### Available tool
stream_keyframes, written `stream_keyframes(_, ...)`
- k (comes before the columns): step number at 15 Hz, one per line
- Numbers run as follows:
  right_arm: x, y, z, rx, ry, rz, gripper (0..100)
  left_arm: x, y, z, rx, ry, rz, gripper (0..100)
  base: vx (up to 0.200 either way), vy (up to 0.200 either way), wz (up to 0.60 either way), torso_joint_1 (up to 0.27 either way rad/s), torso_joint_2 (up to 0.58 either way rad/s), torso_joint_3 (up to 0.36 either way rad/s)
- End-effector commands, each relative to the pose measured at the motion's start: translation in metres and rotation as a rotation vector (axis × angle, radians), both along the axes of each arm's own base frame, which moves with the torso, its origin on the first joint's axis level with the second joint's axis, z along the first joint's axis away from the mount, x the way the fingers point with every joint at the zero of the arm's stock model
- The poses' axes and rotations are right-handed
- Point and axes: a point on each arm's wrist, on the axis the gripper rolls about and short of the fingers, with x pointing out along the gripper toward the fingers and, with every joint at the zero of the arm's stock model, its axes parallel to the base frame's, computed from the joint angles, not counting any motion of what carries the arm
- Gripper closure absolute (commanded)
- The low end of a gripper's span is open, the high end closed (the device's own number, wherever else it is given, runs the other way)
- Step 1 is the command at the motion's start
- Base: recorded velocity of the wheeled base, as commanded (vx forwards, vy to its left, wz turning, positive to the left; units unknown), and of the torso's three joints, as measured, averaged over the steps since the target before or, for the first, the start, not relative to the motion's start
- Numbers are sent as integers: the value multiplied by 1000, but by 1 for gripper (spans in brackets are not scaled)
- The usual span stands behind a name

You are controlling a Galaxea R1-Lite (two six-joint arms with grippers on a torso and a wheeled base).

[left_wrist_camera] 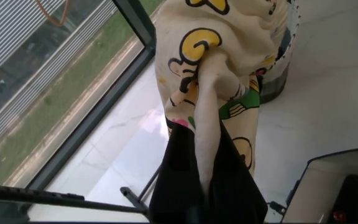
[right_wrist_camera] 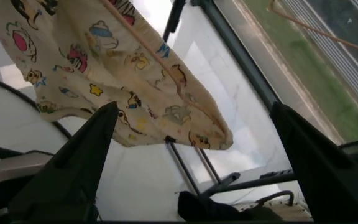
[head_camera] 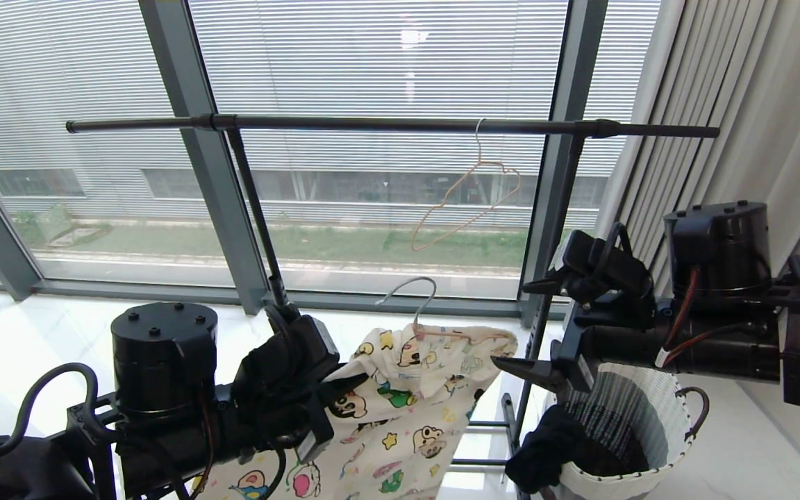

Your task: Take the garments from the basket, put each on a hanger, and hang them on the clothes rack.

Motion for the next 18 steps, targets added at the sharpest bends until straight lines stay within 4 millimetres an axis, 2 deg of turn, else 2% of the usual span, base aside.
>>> stream_keyframes(1, 6, 8, -12, -37, 11, 37, 0, -3, -5, 1, -1, -2, -24, 100, 0, 0, 0, 0, 0, 0)
stream_keyframes(11, 16, 24, -47, -183, 19, 115, 0, -23, -28, 11, -25, -38, -150, 100, 0, 0, 0, 0, 0, 0)
stream_keyframes(18, 19, 20, -48, -189, 10, 102, 0, -27, -32, 12, -27, -46, -172, 100, 0, 0, 0, 0, 0, 0)
